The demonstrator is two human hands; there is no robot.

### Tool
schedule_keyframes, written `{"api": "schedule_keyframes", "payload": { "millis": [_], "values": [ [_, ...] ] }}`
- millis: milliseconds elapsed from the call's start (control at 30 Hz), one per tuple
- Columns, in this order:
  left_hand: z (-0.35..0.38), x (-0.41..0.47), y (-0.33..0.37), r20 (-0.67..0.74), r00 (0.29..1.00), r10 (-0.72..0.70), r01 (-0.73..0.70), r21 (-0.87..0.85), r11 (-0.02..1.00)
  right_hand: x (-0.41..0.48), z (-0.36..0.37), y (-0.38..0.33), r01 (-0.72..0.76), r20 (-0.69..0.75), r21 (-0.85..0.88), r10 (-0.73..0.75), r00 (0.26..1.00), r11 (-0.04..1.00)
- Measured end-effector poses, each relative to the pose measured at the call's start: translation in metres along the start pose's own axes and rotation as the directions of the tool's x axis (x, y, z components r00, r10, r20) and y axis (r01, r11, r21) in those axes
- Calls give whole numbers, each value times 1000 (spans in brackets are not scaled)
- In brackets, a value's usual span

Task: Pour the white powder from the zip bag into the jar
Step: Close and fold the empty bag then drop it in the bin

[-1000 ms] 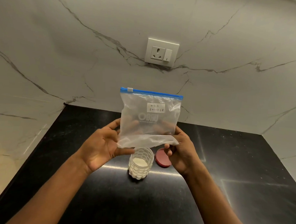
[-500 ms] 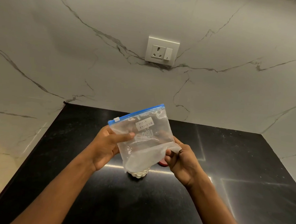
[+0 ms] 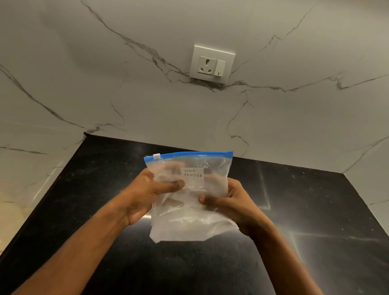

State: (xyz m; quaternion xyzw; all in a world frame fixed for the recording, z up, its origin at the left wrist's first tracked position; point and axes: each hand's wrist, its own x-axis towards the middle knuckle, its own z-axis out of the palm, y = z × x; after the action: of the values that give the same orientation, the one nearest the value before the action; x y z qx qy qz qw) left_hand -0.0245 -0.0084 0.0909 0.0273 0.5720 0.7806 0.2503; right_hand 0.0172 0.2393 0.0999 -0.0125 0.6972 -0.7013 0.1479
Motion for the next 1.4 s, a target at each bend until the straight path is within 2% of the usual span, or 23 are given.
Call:
{"api": "schedule_keyframes", "payload": {
  "millis": [100,200,267,300,367,433,500,533,567,600,633,667,733,800,867,967,1033,1100,1167,1233,1333,1400],
  "values": [
    [-2,-3,0,84,995,-55,55,2,999,3,2,2,53,-112,68,-45,993,996],
    [1,-7,-4,38,994,-107,106,26,994,2,0,3,51,-135,168,-28,990,985],
    [3,-9,-3,48,994,-101,105,-80,991,0,2,4,46,-118,286,-12,993,957],
    [3,-8,-2,46,994,-104,111,-199,974,1,4,4,34,-150,368,23,988,929],
    [3,-6,-4,61,989,-132,146,-476,867,3,8,7,-22,-210,594,181,961,804],
    [0,-6,-9,93,992,-81,122,-640,759,3,12,11,-29,-157,792,250,955,610],
    [-5,-10,-10,191,982,-10,135,-654,744,0,14,12,-11,-122,868,236,964,496],
    [-9,-13,-10,265,964,20,140,-570,809,-3,15,11,-11,-122,867,234,965,498],
    [-12,-14,-11,318,948,25,107,-389,915,-4,14,10,-22,-120,853,236,964,522],
    [-14,-14,-13,317,948,6,36,-125,992,-5,12,10,-43,-110,834,241,964,550],
    [-14,-14,-14,249,968,-18,-13,121,993,-5,11,10,-76,-89,817,255,963,572],
    [-11,-12,-14,148,989,-10,-27,240,970,-6,10,9,-117,-62,796,273,960,593],
    [-4,-8,-15,43,998,39,-46,180,983,-5,9,10,-204,-21,741,326,945,640],
    [1,-4,-18,-26,998,49,-50,-35,998,-5,11,9,-227,-19,658,317,948,719],
    [7,-2,-19,-113,990,83,-102,-175,979,-5,13,10,-149,-34,607,213,976,781],
    [16,0,-24,-188,977,100,-147,-255,956,-7,17,19,45,-26,593,-36,999,804],
    [23,-3,-29,-211,973,94,-146,-244,959,-6,29,28,144,-72,490,-125,990,860],
    [35,-6,-37,-216,971,97,-140,-193,971,-1,49,32,207,-138,479,-160,977,853],
    [45,-8,-45,-221,970,99,-135,-156,978,9,65,31,276,-312,462,-137,940,843],
    [49,-9,-47,-225,968,106,-143,-155,978,17,72,32,353,-487,337,-159,859,873],
    [45,-9,-43,-223,966,132,-166,-139,976,22,73,41,420,-501,26,-352,791,907],
    [44,-11,-40,-219,963,155,-183,-114,976,23,75,47,441,-487,-93,-427,762,893]
  ]
}}
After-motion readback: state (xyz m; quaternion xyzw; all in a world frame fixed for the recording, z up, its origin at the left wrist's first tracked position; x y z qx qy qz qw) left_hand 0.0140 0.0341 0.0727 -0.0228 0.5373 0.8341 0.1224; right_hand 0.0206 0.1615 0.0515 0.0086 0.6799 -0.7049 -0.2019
